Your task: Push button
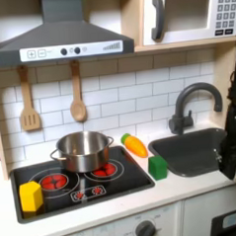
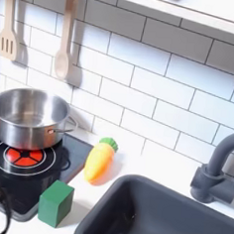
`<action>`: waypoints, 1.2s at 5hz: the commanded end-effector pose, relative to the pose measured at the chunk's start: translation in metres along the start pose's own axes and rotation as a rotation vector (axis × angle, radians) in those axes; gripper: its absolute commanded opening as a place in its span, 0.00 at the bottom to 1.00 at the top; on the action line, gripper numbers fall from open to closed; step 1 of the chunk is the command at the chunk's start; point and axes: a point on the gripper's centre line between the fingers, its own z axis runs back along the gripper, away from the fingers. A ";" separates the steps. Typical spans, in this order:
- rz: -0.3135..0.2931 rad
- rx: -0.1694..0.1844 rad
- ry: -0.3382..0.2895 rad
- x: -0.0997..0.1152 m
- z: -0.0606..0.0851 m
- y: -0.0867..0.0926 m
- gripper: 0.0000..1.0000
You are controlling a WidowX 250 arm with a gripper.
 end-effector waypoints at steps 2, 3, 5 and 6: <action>0.091 0.040 -0.083 0.035 -0.003 0.027 0.00; 0.129 0.060 -0.135 0.051 -0.001 0.041 0.00; 0.167 0.078 -0.237 0.081 0.012 0.066 0.00; 0.177 0.082 -0.304 0.098 0.020 0.079 0.00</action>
